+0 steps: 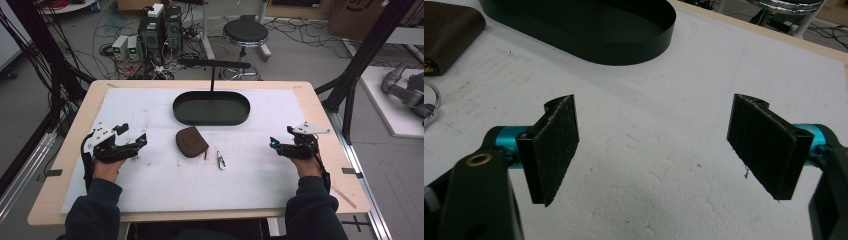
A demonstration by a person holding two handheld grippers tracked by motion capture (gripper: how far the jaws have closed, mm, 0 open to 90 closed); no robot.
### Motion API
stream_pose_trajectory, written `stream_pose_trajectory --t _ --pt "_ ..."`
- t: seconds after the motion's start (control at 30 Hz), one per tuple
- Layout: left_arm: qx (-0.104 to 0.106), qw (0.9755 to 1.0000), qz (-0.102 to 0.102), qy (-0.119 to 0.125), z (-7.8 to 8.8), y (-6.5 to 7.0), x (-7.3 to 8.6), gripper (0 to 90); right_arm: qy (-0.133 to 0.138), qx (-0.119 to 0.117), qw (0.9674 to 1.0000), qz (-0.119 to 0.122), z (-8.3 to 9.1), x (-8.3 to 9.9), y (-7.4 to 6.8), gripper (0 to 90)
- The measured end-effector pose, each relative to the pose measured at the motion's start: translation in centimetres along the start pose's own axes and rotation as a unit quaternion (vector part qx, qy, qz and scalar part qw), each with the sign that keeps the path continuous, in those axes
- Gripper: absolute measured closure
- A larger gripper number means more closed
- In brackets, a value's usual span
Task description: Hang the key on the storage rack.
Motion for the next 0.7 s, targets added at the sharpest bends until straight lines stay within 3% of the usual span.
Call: stream_pose_trajectory --t 0.4,0.7 --pt "0.003 1.0000 0.001 -0.005 -0.6 0.3 0.1 19.1 -0.001 -0.006 1.0000 0.000 -0.2 0.0 -0.4 21.1" --pt "0.002 1.0000 -0.002 0.004 0.2 0.2 0.0 19.4 0.015 -0.021 0.9997 0.000 -0.2 -0.8 -2.0 21.0"
Point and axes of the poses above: each handheld gripper's, and its own axes: z roughly backward along the jaws, x roughly out of its underside, y roughly to its right, the point moved 4 cm from there along -z, roughly forward along the jaws, and after that the axes turned 6 degrees about -y, right-handed, at the moved point
